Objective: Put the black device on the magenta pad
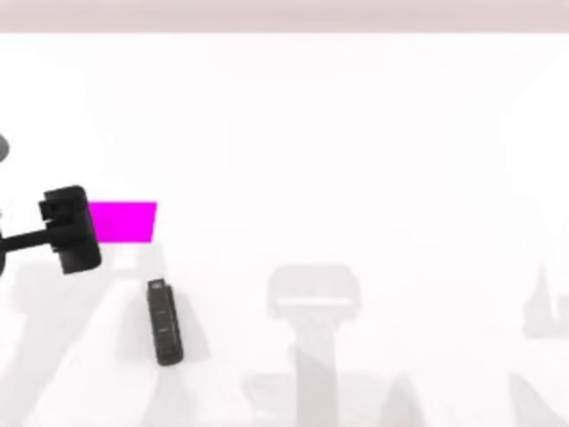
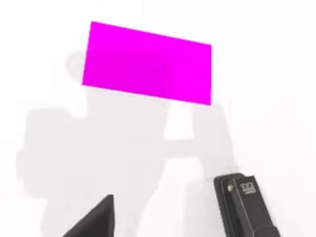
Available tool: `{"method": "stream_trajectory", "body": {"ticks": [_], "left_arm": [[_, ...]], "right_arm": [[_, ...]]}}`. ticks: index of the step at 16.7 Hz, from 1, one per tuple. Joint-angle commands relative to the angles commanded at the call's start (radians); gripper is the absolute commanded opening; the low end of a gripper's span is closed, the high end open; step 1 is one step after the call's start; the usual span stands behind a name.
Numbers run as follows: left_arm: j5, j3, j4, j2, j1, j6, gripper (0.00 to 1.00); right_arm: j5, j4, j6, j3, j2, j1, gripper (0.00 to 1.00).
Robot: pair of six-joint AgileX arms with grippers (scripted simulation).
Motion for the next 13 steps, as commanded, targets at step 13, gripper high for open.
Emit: {"method": "stream_trajectory", "body": {"ticks": [13], "left_arm": [[0.000,0.629,-0.556,0.839,-0.230,-0.352,1.00]], "right_arm": [[0.000,0.000,0.000,0.000,0.000,0.000,1.00]]}}
